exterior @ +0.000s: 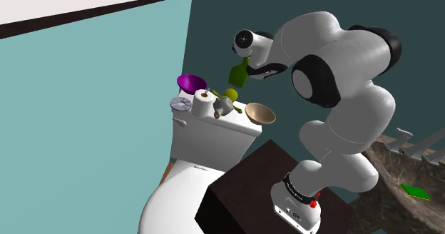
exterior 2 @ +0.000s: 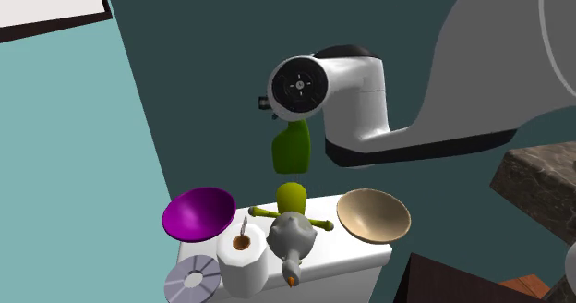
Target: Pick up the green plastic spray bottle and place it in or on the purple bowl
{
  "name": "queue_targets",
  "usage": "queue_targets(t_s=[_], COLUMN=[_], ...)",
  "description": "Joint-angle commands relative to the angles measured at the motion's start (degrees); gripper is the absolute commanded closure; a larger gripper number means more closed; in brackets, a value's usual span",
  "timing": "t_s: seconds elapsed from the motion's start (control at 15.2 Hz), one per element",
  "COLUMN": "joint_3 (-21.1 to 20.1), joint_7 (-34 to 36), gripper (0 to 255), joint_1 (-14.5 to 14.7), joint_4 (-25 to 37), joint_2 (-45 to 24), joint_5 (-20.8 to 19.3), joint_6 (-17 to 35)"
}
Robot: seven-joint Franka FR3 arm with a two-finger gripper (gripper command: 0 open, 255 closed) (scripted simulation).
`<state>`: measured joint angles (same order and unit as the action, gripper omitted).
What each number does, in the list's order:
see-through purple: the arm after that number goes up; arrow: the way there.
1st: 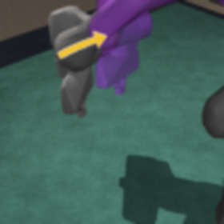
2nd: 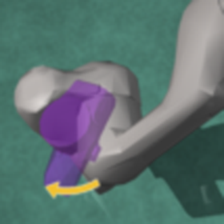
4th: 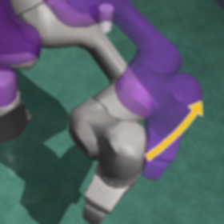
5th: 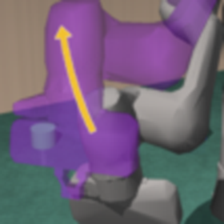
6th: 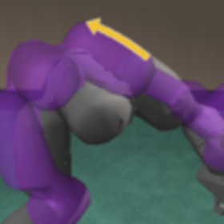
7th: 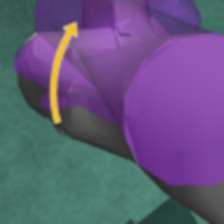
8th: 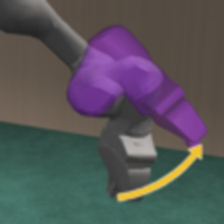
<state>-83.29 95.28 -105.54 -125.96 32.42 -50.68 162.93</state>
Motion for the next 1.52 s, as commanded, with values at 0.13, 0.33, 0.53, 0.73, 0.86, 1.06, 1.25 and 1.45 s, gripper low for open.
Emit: queue_targets(t_s=[0.13,0.33,0.53,0.73,0.86,1.06,1.25,1.45], joint_3=[2.85,4.87,4.91,0.28,-3.4,-9.42,-15.34,-20.79], joint_7=[-2.88,-5.03,-6.81,-7.87,-8.65,-10.11,-12.06,-14.28], gripper=[255,255,255,255,255,255,255,255], joint_1=[3.03,5.22,6.71,5.76,4.22,0.85,-3.24,-7.65], joint_4=[0.88,1.76,3.7,8.17,11.52,17.11,23.42,30.65], joint_2=[-2.22,-3.66,-4.74,-5.3,-5.35,-4.68,-2.92,-0.29], joint_5=[0.6,1.23,2.56,4.99,6.69,9.64,13.27,17.24], joint_6=[-2.3,-4.0,-6.88,-12.15,-15.49,-20.2,-24.6,-29.02])
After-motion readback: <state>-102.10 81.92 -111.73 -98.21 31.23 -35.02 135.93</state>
